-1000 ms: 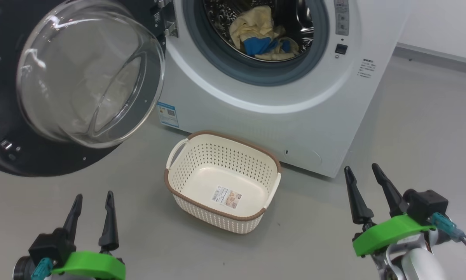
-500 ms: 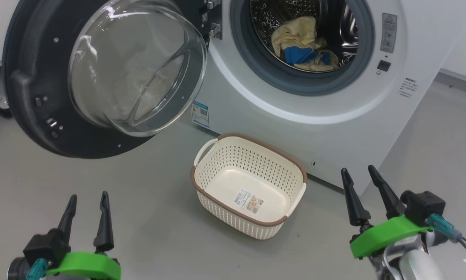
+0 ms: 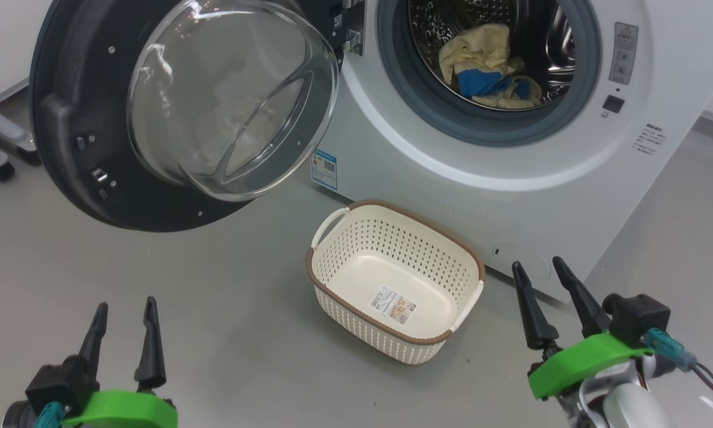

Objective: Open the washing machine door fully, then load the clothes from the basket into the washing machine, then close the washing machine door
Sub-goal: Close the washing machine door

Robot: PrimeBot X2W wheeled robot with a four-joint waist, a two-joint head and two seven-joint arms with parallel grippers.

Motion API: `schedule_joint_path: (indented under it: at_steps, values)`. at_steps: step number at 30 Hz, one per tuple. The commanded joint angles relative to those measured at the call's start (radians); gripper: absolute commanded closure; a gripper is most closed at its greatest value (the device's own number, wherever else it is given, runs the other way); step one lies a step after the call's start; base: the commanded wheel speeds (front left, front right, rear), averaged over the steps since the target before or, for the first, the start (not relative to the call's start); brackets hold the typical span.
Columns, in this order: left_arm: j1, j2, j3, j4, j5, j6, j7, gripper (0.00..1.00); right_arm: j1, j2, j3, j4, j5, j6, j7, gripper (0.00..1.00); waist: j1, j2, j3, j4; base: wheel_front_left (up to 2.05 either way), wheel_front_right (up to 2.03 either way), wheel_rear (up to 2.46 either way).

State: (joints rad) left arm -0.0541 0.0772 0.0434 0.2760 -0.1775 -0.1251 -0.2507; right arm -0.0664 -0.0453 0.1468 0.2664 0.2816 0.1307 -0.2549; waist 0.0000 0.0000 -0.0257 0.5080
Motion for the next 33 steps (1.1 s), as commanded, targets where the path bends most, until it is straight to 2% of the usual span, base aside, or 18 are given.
schedule_joint_path:
  at_steps: [1,23,24,25,33]
  values:
    - [-0.028,0.018,0.043,-0.039,0.003,0.005,-0.011,0.0,-0.048,-0.005,0.023,-0.025,0.003,0.0,-0.007,0.0,0.0,0.0,0.001,0.0,0.0,0.0,0.0]
    - [-0.024,0.018,0.059,-0.057,0.01,0.011,-0.011,0.0,-0.047,-0.005,0.021,-0.024,0.002,0.0,-0.007,0.0,0.0,0.0,0.007,-0.001,0.0,0.0,0.0]
    - [-0.026,0.018,0.062,-0.064,0.007,0.011,-0.011,0.61,-0.046,-0.005,0.02,-0.025,0.0,0.0,-0.007,0.0,0.0,0.0,0.009,-0.001,0.0,0.0,0.0]
    - [-0.028,0.017,0.067,-0.074,0.005,0.011,-0.011,1.0,-0.045,-0.005,0.017,-0.026,-0.003,0.0,-0.007,0.0,0.0,0.0,0.012,-0.001,0.0,0.0,0.0]
    - [-0.04,0.015,0.109,-0.125,-0.029,0.009,-0.011,1.0,-0.065,-0.005,0.012,-0.036,-0.054,0.0,-0.007,0.0,0.0,0.0,0.085,-0.024,0.0,0.0,0.0]
